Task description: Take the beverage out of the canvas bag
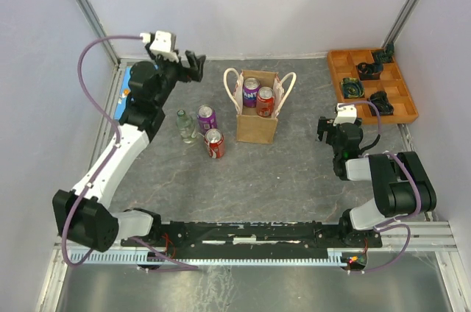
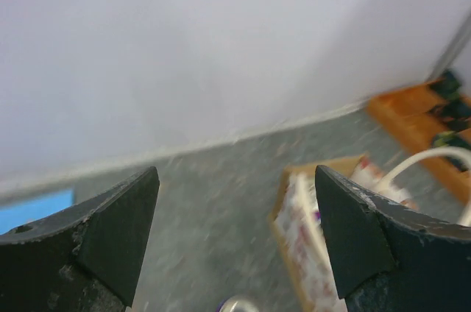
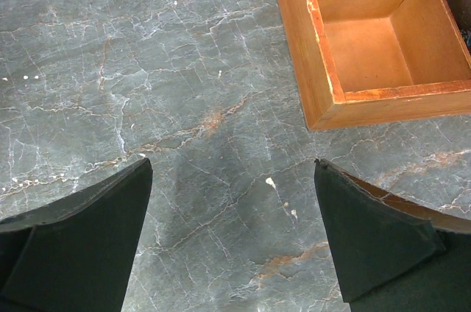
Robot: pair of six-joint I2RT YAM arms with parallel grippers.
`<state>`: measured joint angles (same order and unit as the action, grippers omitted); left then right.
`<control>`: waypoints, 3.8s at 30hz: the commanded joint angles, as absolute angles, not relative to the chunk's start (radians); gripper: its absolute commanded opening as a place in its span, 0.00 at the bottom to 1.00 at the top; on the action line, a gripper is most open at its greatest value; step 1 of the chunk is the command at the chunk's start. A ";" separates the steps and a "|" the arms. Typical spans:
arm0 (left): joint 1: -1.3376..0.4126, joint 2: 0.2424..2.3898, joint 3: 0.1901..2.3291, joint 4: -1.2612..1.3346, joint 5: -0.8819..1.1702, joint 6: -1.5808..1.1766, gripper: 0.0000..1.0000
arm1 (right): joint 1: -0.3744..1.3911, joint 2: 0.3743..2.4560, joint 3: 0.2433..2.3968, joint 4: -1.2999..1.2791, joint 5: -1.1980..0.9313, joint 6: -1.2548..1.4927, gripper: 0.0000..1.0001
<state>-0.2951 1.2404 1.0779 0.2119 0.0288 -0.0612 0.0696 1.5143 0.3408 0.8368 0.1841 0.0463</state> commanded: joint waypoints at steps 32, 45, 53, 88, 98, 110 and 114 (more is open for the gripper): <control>-0.600 2.069 1.854 -0.273 0.257 -0.018 0.84 | 0.065 1.515 0.370 0.861 0.179 0.033 0.99; -0.615 2.148 1.885 -0.317 0.229 0.000 0.85 | 0.065 1.515 0.370 0.861 0.179 0.034 0.99; -0.617 2.187 1.895 -0.318 0.225 0.001 0.85 | 0.065 1.516 0.370 0.861 0.179 0.033 0.99; -0.619 2.266 1.845 -0.273 0.135 0.035 0.06 | 0.065 1.515 0.370 0.861 0.179 0.033 0.99; -0.619 2.088 1.793 -0.210 0.174 0.062 0.03 | 0.065 1.516 0.370 0.861 0.179 0.033 0.99; -0.616 2.008 1.916 -0.210 0.245 0.035 0.03 | 0.066 1.515 0.369 0.862 0.179 0.034 0.99; -0.617 1.977 1.963 -0.228 0.261 0.030 0.03 | 0.065 1.515 0.369 0.861 0.179 0.033 0.99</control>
